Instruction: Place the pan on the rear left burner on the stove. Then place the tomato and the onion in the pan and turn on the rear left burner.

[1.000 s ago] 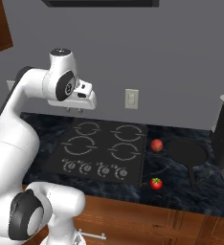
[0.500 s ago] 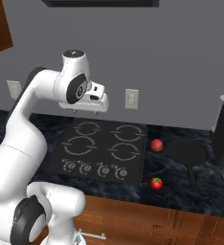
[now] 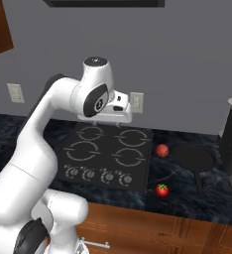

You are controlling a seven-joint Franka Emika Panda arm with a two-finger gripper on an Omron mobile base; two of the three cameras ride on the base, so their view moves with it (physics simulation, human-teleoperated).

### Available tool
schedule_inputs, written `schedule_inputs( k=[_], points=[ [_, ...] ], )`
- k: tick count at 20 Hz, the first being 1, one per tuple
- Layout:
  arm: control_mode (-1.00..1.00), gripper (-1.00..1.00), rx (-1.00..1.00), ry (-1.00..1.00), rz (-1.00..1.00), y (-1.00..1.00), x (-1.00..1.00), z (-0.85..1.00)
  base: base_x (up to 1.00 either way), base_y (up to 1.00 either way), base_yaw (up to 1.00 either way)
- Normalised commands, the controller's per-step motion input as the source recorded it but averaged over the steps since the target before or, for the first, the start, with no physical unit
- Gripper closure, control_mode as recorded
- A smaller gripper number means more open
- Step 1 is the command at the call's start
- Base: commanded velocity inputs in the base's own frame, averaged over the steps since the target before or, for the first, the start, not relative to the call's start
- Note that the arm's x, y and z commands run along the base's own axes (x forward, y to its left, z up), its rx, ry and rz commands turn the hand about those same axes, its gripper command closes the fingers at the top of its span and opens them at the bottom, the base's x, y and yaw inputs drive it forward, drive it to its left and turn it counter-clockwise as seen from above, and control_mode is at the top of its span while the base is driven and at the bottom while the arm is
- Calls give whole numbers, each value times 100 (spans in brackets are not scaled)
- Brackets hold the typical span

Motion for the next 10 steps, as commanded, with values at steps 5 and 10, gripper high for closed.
schedule_inputs(
  k=[5, 10],
  points=[
    [-100, -100, -3, -2, 0, -50, -17, 0, 0, 0, 0],
    [-100, -100, -1, -10, 0, -41, -13, 3, 0, 0, 0]
  ],
)
